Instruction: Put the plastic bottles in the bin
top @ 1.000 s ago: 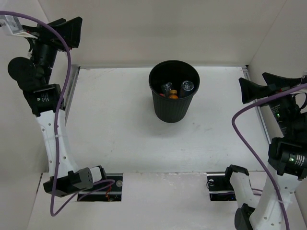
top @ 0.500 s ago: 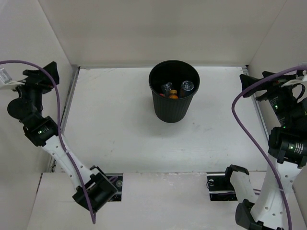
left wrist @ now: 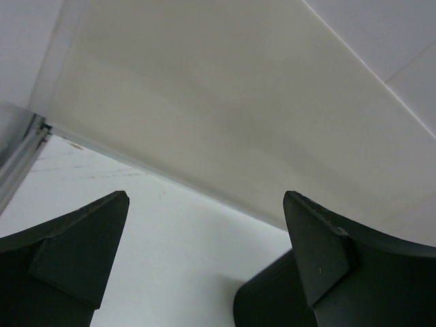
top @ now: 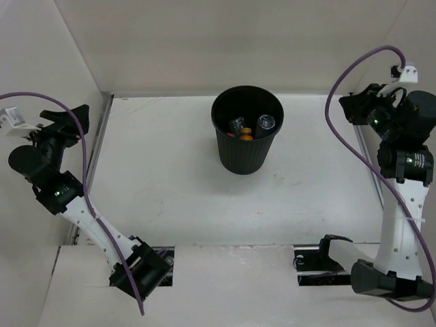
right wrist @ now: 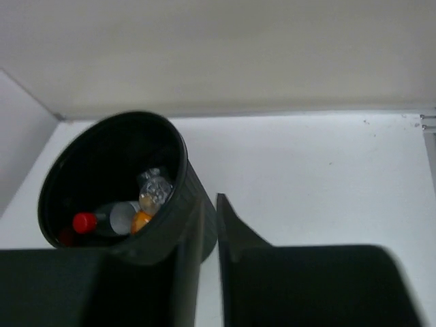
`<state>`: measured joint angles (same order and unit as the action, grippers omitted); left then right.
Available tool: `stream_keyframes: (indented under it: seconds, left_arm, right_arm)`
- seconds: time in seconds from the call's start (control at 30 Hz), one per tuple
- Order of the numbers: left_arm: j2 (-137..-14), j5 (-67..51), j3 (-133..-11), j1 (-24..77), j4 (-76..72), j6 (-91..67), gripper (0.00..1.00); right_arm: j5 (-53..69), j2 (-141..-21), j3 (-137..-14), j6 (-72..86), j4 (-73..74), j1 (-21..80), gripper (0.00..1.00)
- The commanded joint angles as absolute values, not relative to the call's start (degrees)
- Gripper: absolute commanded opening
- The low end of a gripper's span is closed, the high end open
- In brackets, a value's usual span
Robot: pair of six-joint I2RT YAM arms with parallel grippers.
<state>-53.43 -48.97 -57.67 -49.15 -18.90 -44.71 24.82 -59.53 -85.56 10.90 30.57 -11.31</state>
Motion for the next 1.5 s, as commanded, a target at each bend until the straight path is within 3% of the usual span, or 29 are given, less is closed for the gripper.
stream_keyframes:
  seconds: [0.0, 0.03, 0.07, 0.1, 0.23, 0.27, 0.3, 0.33, 0.37, 0.4, 0.43, 0.47, 0.57, 0.7, 0.93, 1.2, 1.3, 1.47]
  left_arm:
    - [-53.4, -56.2, -57.4, -45.5, -17.7, -42.4, 1.0]
    - [-54.0, -57.3, -57.5, -44.3, -17.1, -41.4, 0.98]
    - [-54.7, -58.3, -57.6, -42.6, -16.4, -39.7, 0.93]
    - [-55.4, -58.5, -57.7, -41.2, -15.2, -37.6, 0.87]
    - [-57.8, -52.6, -60.1, -36.3, -4.9, -20.3, 0.2]
    - [-58.3, -48.7, -61.9, -34.3, 0.6, -13.3, 0.11]
    - [-59.0, -44.1, -64.0, -31.8, 6.1, -6.3, 0.09]
    - [-59.6, -38.4, -66.0, -28.0, 11.0, 0.5, 0.1]
    - [-60.1, -32.1, -67.4, -23.6, 14.2, 5.7, 0.19]
    - [-60.3, -26.3, -68.5, -19.3, 16.8, 10.2, 0.34]
    - [-59.9, -21.8, -69.1, -15.7, 17.7, 13.2, 0.66]
    - [-59.2, -19.9, -69.8, -13.3, 18.1, 14.8, 0.86]
    - [-59.6, -16.6, -75.5, -8.3, 22.8, 18.9, 0.87]
    - [-62.9, -7.2, -85.1, -1.9, 31.7, 26.1, 1.0]
    - [-62.7, -7.3, -91.7, -1.0, 36.2, 30.1, 1.0]
    - [-58.5, -7.6, -87.0, -4.3, 36.0, 29.8, 1.0]
    - [-57.1, -8.3, -85.3, -5.8, 35.9, 29.5, 1.0]
    - [-56.8, -8.3, -84.4, -6.5, 35.7, 29.4, 1.0]
  right_arm:
    - [24.3, -61.8, -88.2, 10.2, 30.7, -6.9, 0.23]
    - [23.6, -62.7, -87.8, 9.8, 30.3, -5.0, 0.66]
    - [23.7, -63.7, -87.4, 9.4, 30.2, -3.1, 1.0]
    - [24.5, -64.9, -87.4, 7.8, 30.7, -1.5, 1.0]
    - [22.4, -67.7, -87.0, 4.0, 31.5, 4.4, 1.0]
    - [20.2, -68.1, -87.0, 3.3, 31.3, 5.7, 1.0]
    - [17.5, -68.6, -87.0, 2.1, 31.3, 7.1, 1.0]
    - [14.7, -68.9, -87.0, 0.5, 31.3, 8.1, 1.0]
    - [11.6, -69.2, -87.0, -0.9, 31.3, 9.5, 1.0]
    - [8.8, -69.4, -87.0, -2.2, 31.1, 10.6, 1.0]
    - [7.0, -69.8, -86.9, -3.2, 31.0, 11.4, 1.0]
    - [5.7, -70.1, -86.9, -3.7, 31.0, 12.0, 1.0]
    - [3.3, -71.3, -86.9, -3.6, 30.7, 12.9, 1.0]
    - [2.9, -73.5, -86.9, -4.0, 30.1, 14.1, 1.0]
    - [5.7, -79.9, -85.4, -4.6, 23.7, 17.7, 0.97]
    - [4.7, -88.2, -91.1, -4.8, 23.5, 20.9, 0.89]
    - [6.5, -89.1, -93.1, -4.0, 25.0, 20.9, 1.0]
    - [9.5, -88.2, -95.5, -3.0, 27.9, 21.1, 1.0]
